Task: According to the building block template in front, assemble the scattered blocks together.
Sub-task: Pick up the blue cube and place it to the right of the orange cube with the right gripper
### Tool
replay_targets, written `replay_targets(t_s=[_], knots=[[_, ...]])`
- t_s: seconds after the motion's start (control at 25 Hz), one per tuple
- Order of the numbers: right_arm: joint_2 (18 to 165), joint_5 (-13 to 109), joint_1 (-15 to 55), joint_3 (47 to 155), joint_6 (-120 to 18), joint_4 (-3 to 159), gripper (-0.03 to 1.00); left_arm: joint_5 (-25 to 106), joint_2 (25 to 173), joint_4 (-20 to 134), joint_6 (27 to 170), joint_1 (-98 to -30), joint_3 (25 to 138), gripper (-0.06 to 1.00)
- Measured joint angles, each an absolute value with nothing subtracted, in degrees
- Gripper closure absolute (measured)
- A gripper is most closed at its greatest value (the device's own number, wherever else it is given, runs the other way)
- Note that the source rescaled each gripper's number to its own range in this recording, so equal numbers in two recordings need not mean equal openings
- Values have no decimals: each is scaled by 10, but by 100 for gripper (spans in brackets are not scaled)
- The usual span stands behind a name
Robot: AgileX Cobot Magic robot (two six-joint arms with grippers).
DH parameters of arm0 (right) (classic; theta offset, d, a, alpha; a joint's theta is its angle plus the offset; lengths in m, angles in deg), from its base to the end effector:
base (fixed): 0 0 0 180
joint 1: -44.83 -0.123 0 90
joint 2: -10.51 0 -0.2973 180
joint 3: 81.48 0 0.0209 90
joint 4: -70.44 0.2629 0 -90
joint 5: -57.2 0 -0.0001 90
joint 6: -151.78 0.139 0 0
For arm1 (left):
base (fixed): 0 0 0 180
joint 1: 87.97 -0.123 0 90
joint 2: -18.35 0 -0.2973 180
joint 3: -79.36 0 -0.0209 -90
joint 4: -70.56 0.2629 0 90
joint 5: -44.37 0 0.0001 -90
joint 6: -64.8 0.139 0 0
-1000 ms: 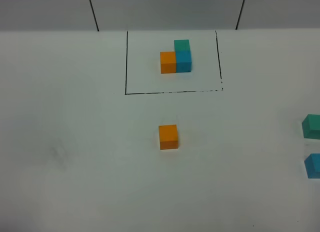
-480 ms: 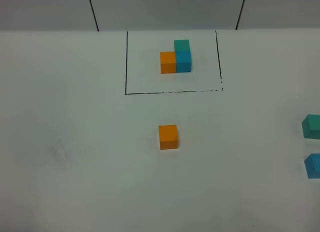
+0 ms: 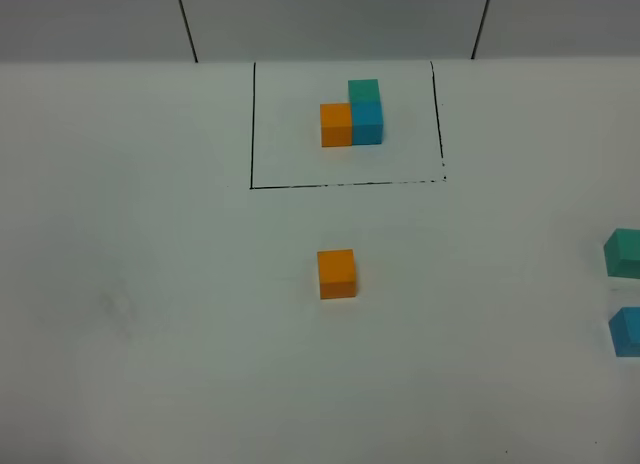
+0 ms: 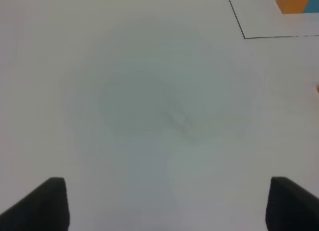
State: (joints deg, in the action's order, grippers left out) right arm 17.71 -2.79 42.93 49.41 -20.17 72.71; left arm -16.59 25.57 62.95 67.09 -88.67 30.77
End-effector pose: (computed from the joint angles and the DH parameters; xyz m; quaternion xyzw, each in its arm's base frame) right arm 0.0365 0.0060 0.2619 0.0449 0.8481 0.0655 0.5239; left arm 0.0344 -0.0157 0.2636 0.0148 0.8496 -0.0526 0.5246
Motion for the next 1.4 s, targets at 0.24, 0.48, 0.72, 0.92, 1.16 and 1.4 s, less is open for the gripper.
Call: replay_targets(t_s=[0.24, 0.48, 0.72, 0.92, 1.16, 1.4], knots=[[177, -28, 429, 494, -202, 727, 22, -166, 256, 629, 671, -887, 308, 10], [177, -28, 429, 494, -202, 727, 22, -166, 256, 629, 671, -887, 308, 10], [177, -28, 429, 494, -202, 727, 22, -166, 256, 629, 671, -887, 308, 10], [231, -42, 429, 503, -179, 723, 22, -166, 256, 629, 671, -887, 308, 10], [418, -41, 429, 521, -160, 687, 22, -166, 256, 629, 671, -887, 308, 10], [605, -22, 429, 564, -159, 647, 22, -166, 256, 629, 671, -887, 308, 10]])
